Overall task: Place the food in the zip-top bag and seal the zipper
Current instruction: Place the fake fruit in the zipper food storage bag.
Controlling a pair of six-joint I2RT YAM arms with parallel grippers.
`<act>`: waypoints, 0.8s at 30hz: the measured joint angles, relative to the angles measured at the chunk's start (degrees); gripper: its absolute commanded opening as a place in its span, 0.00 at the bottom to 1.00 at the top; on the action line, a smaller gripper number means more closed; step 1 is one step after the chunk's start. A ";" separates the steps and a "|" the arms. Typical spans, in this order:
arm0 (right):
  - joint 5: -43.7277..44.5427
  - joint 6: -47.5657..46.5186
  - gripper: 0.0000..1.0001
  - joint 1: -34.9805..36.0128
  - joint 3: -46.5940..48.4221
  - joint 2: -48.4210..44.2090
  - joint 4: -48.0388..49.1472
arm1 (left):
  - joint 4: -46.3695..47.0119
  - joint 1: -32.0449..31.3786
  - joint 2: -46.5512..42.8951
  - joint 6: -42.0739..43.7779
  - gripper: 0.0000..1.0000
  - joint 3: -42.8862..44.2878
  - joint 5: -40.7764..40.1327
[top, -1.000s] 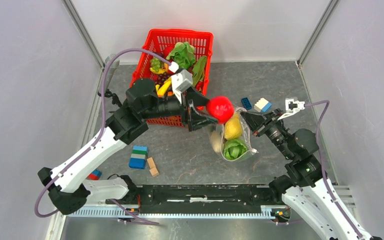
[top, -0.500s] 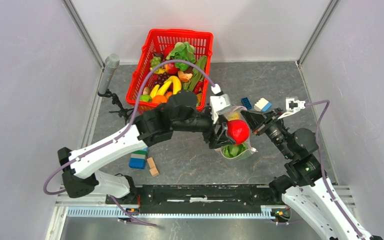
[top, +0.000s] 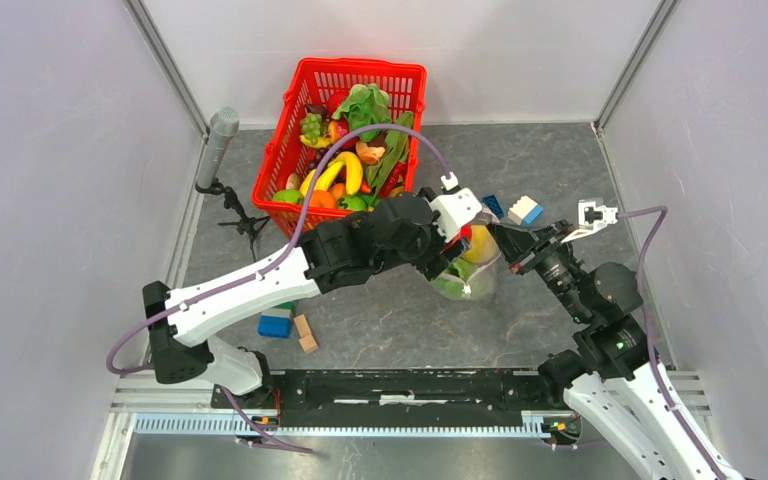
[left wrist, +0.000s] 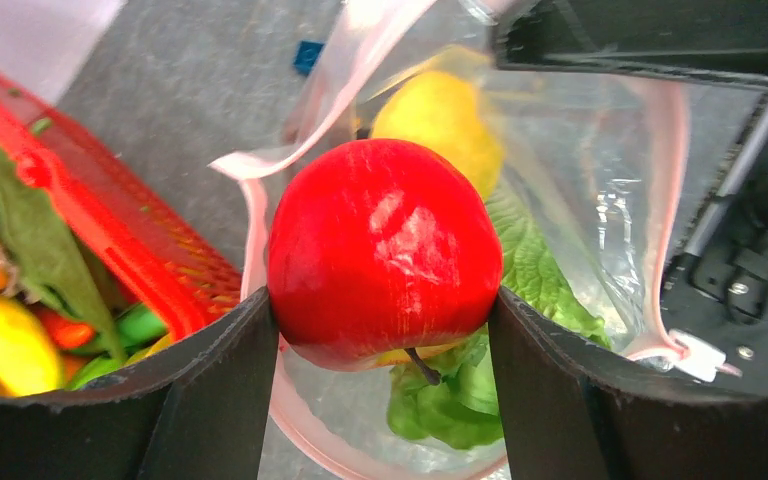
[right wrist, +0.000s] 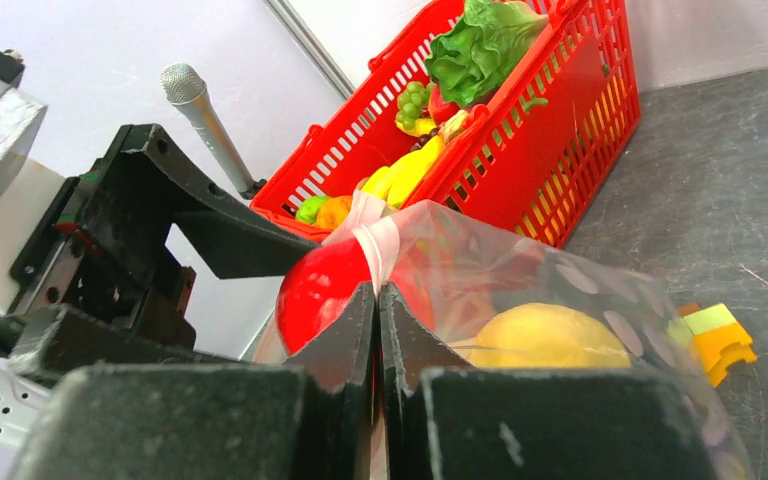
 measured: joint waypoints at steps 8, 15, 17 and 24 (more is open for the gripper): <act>-0.24 -0.26 0.06 0.00 0.00 -0.28 -0.15 | -0.31 0.00 2.93 1.99 0.90 1.68 -5.55; 0.17 -0.28 0.07 0.00 0.00 -0.52 -0.68 | 0.17 0.00 4.33 2.14 1.00 1.86 -4.48; 0.46 -0.35 0.07 0.00 0.00 -0.72 -1.01 | 0.31 0.00 2.60 2.12 1.00 1.79 -2.45; 1.22 -0.70 0.07 0.00 0.00 -0.70 -1.01 | 5.05 0.00 -11.47 2.12 1.00 -0.76 1.09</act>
